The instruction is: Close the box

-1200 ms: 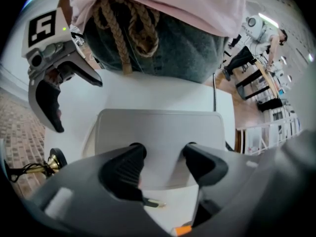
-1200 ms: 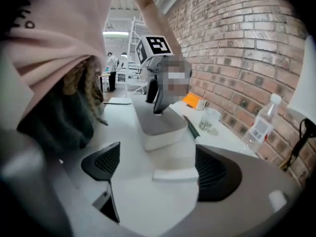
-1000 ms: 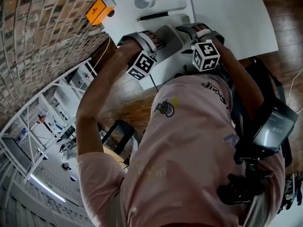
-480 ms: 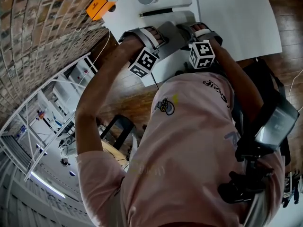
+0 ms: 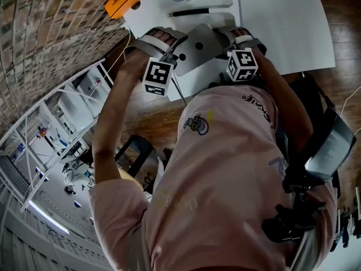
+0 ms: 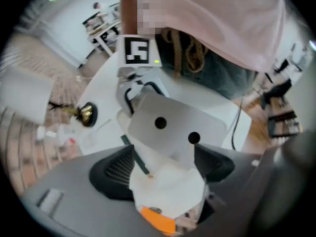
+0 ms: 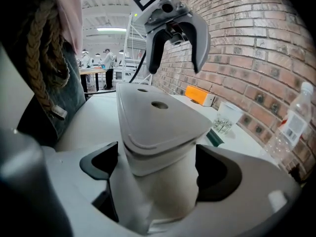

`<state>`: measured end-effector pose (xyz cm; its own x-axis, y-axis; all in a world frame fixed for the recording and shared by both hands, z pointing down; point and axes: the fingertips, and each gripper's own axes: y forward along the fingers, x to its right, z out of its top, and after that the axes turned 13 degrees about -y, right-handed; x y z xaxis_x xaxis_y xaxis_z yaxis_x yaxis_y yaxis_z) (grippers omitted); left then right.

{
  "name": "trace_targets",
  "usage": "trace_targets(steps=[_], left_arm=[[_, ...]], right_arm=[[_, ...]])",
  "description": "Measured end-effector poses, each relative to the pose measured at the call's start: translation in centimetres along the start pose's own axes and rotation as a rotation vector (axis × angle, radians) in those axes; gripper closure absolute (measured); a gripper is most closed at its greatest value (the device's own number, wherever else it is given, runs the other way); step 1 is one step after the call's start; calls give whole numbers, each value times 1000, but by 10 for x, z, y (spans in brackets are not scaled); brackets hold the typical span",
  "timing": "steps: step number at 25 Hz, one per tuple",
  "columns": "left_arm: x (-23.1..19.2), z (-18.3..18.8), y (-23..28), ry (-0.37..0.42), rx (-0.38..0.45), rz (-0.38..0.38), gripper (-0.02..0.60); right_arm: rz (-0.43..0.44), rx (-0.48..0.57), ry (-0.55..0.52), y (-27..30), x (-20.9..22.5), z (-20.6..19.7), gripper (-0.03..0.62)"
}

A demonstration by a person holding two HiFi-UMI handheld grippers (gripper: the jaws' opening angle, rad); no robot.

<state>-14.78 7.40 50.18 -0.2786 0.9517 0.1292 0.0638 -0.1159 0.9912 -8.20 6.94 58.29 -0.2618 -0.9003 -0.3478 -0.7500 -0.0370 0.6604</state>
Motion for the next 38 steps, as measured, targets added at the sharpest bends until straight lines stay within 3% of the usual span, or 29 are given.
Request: trace_targets(steps=[4,7,9,11,14,16,17,19,22,24,26,28,30,32,35,38], left_arm=[[-8,-31,-60,-497,96,225,196],[13,-58,-97,-912,242,406,197],[33,-75,-119,-1171,374,538,204],[48,-92,-148,-1437,543,689,231],[80,-117,-189,-1831,883,918,278],[112,-125,-194,-2006,1088,1050,308],[126,-124,-191,-2060,1143,1097,326],[142,-116,-179,-2111,1160,1126,327],[135,-89,-147,-2073,1091,1044,336],[125,-65,-110,-1978,1008,951,336],[117,-42,-68,-1850,855,884,336],[113,-27,-25,-1713,670,863,341],[109,-22,7,-1642,564,837,365],[104,-28,22,-1627,542,838,372],[94,-35,24,-1611,587,871,443],[91,-36,19,-1607,620,870,443]], right_arm=[[-20,-17,-54,-15,-1,-5,97],[-41,-5,-42,-31,2,-3,97],[-107,15,-1,-41,14,-1,97],[-187,24,94,-54,29,-5,97],[-285,50,361,-75,48,-18,98],[-348,113,530,-91,61,-26,104],[-375,149,592,-100,68,-27,114],[-411,206,675,-115,78,-25,138],[-420,227,710,-118,79,-18,183],[-415,211,694,-108,75,-10,183],[-413,197,679,-98,68,0,183],[-411,195,669,-91,62,11,183],[-410,191,651,-88,57,18,183],[-413,174,622,-89,55,24,183],[-424,145,603,-97,55,25,183],[-438,142,610,-104,55,24,183]])
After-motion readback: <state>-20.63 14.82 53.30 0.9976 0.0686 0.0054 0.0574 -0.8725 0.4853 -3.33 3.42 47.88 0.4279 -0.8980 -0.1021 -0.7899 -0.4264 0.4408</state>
